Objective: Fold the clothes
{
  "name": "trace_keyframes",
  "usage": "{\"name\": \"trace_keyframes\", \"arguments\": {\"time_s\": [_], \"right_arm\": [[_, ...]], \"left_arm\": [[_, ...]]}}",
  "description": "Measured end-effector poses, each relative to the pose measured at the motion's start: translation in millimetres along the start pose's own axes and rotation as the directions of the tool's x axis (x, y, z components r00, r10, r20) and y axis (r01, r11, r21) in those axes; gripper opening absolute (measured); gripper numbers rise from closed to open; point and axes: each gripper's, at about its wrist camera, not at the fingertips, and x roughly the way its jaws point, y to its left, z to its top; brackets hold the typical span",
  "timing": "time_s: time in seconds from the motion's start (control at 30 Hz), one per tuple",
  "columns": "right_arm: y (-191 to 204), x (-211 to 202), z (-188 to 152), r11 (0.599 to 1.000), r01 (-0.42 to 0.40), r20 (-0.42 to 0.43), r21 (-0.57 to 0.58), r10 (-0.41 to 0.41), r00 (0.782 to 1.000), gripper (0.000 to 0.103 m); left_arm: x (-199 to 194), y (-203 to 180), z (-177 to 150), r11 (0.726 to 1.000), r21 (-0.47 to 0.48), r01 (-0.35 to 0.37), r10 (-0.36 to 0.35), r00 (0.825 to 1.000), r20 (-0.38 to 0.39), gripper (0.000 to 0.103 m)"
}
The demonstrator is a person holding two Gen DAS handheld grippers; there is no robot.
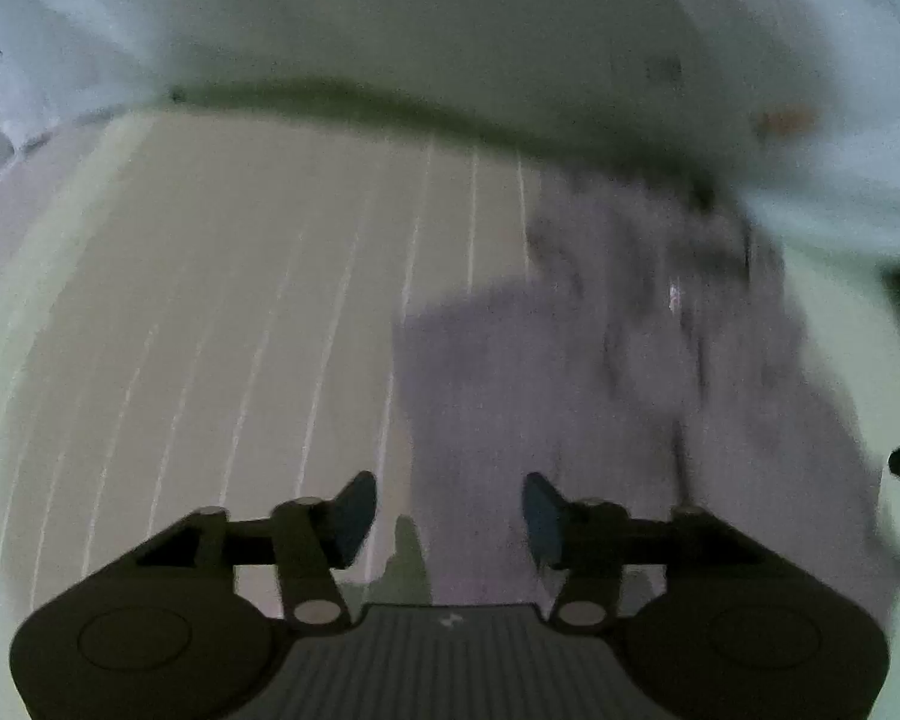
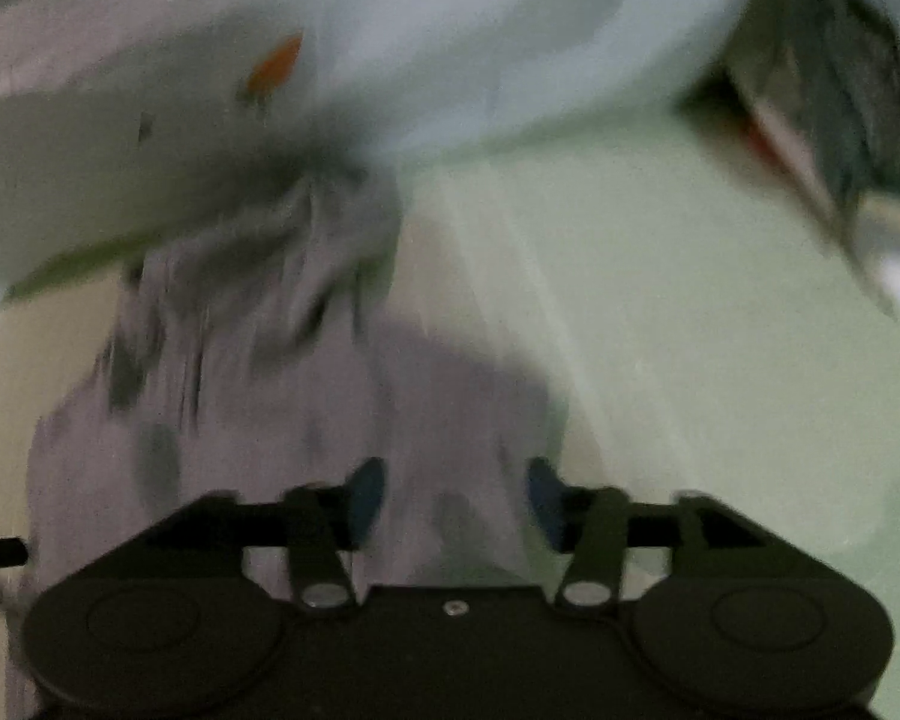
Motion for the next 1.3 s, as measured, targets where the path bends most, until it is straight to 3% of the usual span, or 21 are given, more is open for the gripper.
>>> {"name": "trace_keyframes", "arguments": {"time_s": [0.1,0.2,0.27,0.4,0.47,0.5,0.53,0.6,0.77,0.9,1.0,1.07,1.13,1.23,1.3], "right_arm": [[5,24,35,1.000,-0.006,0.063,0.003,0.006,0.998,0.073],[14,63,68,0.999,-0.027,0.084,0.018,0.025,0.996,0.073],[22,88,85,0.998,-0.049,0.079,0.042,0.045,0.996,0.071],[36,134,106,0.992,-0.089,0.063,0.092,0.084,0.994,0.056],[41,151,111,0.992,-0.081,0.038,0.095,0.078,0.996,0.044],[42,157,111,0.992,-0.083,0.023,0.093,0.081,0.996,0.031],[43,162,111,0.992,-0.089,0.010,0.085,0.089,0.996,0.016],[47,161,106,0.996,-0.078,0.003,0.043,0.078,0.997,0.001],[40,125,88,0.999,-0.029,0.020,-0.025,0.029,0.999,0.001],[25,85,65,0.999,-0.015,-0.009,-0.028,0.015,1.000,0.001],[19,70,51,0.999,-0.027,-0.058,-0.022,0.025,0.998,0.001],[15,70,52,1.000,-0.017,-0.043,-0.012,0.017,0.999,0.010],[13,73,60,1.000,-0.020,-0.017,0.021,0.020,1.000,0.035],[12,76,76,0.998,-0.032,0.050,0.047,0.030,0.998,0.039],[15,82,88,0.999,-0.034,0.080,0.038,0.031,0.996,0.042]], "left_arm": [[16,-2,41,1.000,-0.029,0.001,0.000,0.999,0.050,0.062],[39,-11,77,0.999,-0.035,-0.003,0.006,0.996,0.084,0.072],[61,-16,97,0.997,-0.066,0.029,-0.024,0.997,0.071,0.074],[104,-27,122,0.991,-0.119,0.058,-0.054,0.998,0.036,0.073],[120,-31,127,0.989,-0.138,0.053,-0.051,0.999,0.019,0.068],[125,-32,127,0.988,-0.142,0.057,-0.055,0.998,0.015,0.056],[128,-33,126,0.988,-0.142,0.065,-0.065,0.998,0.007,0.036],[131,-37,120,0.987,-0.135,0.088,-0.089,0.996,-0.003,0.015],[100,-42,100,0.998,-0.042,0.035,-0.033,0.998,0.057,0.009],[65,-35,74,0.999,-0.010,0.047,-0.047,0.998,0.028,0.010],[59,-36,60,0.999,0.038,0.016,-0.017,1.000,0.018,0.013],[60,-35,63,0.999,0.050,-0.006,0.005,1.000,0.025,0.021],[59,-34,74,1.000,0.028,0.005,-0.006,0.999,0.041,0.041],[57,-33,91,1.000,0.006,0.002,-0.003,0.995,0.105,0.056],[63,-38,102,1.000,0.021,-0.013,0.011,0.993,0.121,0.059]]}}
